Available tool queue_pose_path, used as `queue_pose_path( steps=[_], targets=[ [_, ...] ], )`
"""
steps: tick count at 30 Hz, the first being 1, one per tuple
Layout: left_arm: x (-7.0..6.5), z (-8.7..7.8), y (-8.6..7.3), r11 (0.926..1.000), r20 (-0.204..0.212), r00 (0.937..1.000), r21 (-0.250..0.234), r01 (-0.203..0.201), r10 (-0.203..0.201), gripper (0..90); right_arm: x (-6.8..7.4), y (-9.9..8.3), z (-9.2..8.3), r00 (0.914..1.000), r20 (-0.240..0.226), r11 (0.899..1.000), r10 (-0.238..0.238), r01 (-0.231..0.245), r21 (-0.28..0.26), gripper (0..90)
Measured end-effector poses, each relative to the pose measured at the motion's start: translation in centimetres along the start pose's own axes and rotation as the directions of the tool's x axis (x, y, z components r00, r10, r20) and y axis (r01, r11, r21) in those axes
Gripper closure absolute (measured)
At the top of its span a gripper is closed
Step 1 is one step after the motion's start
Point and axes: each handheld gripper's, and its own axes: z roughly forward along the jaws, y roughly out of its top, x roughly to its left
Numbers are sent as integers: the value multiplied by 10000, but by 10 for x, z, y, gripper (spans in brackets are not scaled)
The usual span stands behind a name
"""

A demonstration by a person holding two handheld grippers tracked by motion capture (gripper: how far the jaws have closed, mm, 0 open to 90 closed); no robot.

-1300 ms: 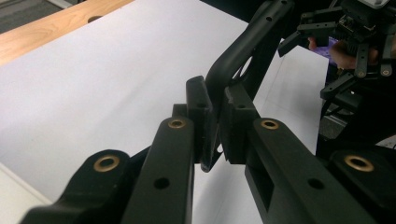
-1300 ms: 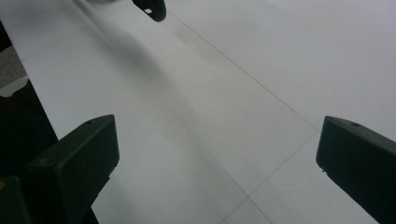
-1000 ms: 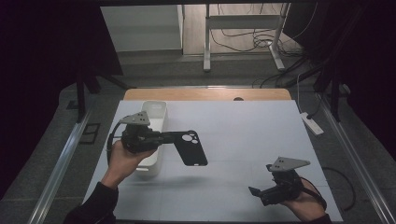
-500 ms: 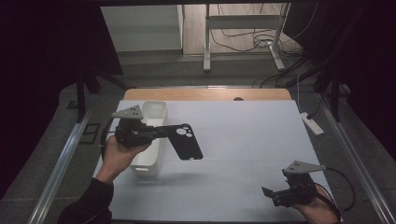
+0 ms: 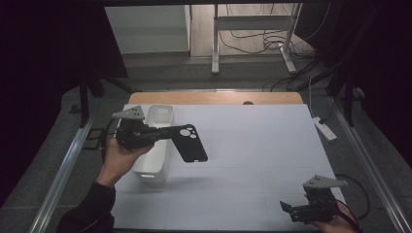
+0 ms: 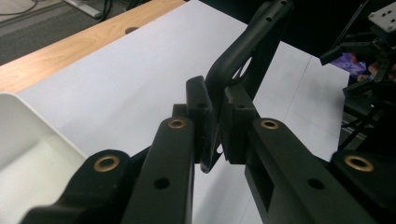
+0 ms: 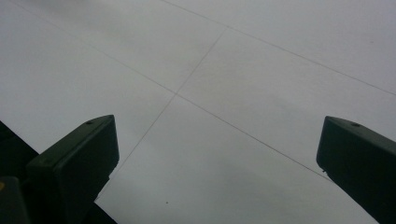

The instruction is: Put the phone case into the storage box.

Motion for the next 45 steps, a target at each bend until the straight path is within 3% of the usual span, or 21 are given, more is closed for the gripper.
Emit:
queue_pose_path(
  steps=[25, 45],
  targets=[
    [27, -28, 18, 9998, -830, 9965, 165, -70, 83, 835, -2, -5, -6, 9996, 91, 9996, 281, -280, -22, 0],
    [53, -51, 22, 9994, -1561, 9877, 352, -40, 95, 834, -3, -5, -6, 9994, 51, 9994, 341, -341, -16, 0]
  ],
)
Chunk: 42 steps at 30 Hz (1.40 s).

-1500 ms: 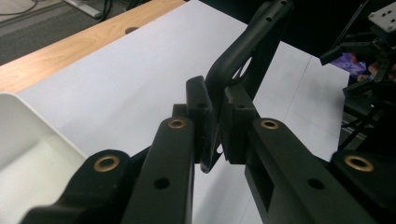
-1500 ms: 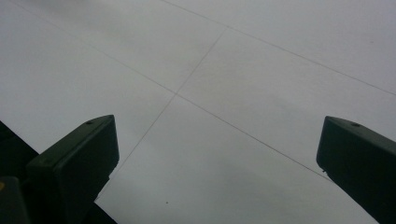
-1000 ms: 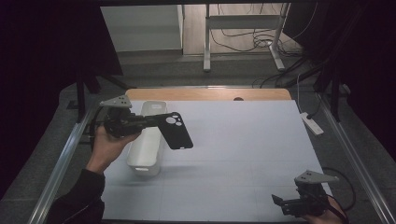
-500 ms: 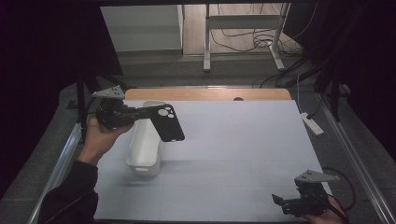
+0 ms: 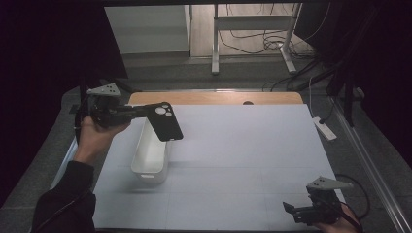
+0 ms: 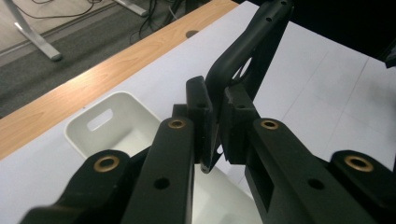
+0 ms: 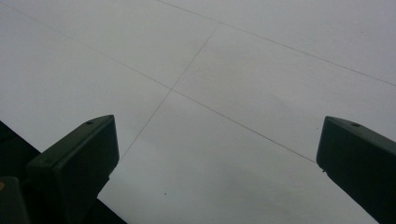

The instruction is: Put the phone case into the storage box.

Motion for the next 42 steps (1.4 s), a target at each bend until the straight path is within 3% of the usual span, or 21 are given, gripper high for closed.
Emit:
queue_pose_path(
  steps=[23, 42],
  targets=[
    [32, -8, 0, 9997, -843, 9964, 226, 125, -106, 834, 0, 0, 0, 9999, -85, 9999, -93, 93, 39, 0],
    [58, 13, -6, 9985, -1355, 9907, 506, 219, -149, 834, 1, 0, 0, 9999, -115, 9999, -124, 124, 56, 0]
  ],
)
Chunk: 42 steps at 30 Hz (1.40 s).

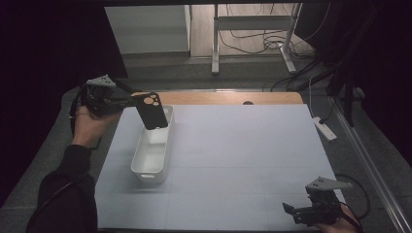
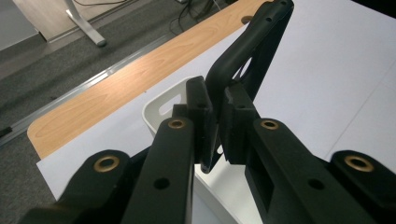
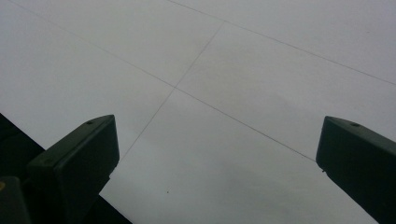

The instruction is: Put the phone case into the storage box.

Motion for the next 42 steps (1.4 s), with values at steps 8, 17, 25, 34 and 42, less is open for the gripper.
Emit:
queue_pose_path(
  steps=[8, 17, 25, 34, 42],
  targets=[
    [9, 15, -1, 10000, -148, 9999, 96, -20, 21, 834, 0, 0, 0, 10000, -23, 10000, -22, 22, 25, 0],
    [17, 33, -1, 9998, -215, 9998, 197, 11, -6, 834, 0, 0, 0, 10000, -18, 10000, -23, 23, 49, 0],
    [23, 48, 1, 9996, -322, 9995, 284, -17, 26, 833, 0, 0, 0, 10000, -45, 10000, -30, 31, 58, 0],
    [27, 60, 0, 9994, -449, 9990, 341, -38, 53, 833, 0, 0, 0, 10000, -84, 10000, -23, 23, 68, 1],
    [30, 71, -2, 9992, -556, 9983, 372, -135, 156, 833, 0, 0, 0, 9999, -105, 10000, -28, 29, 83, 2]
  ],
)
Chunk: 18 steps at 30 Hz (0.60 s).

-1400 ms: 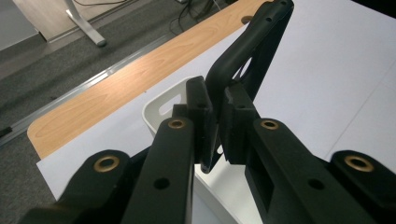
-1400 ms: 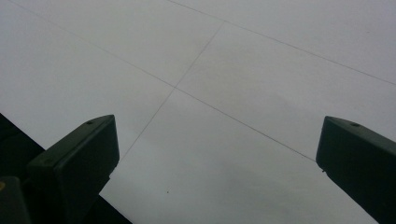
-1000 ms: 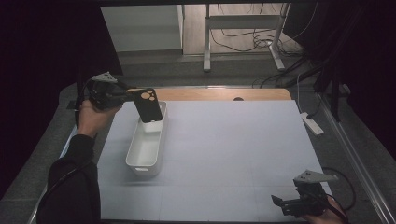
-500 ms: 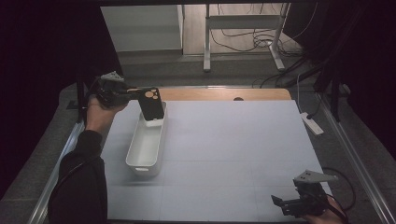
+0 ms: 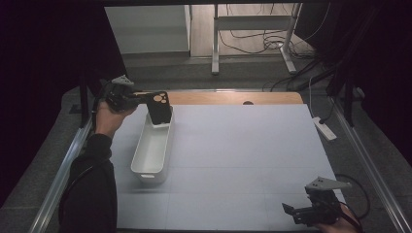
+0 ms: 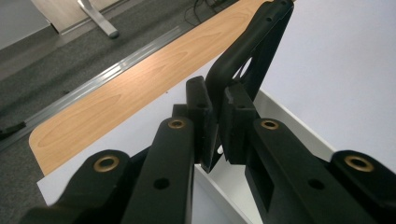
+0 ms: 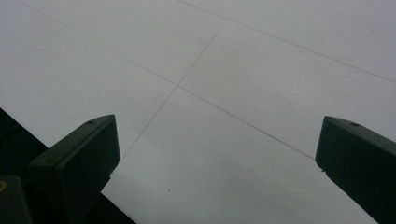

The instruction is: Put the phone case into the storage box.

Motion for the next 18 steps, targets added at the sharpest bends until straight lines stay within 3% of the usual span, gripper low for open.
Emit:
queue_pose_path(
  steps=[18],
  targets=[
    [1, 20, -4, 9993, -343, 9988, -108, -352, 348, 833, -1, 0, 0, 10000, -47, 10000, 31, -31, 4, 5]
  ],
)
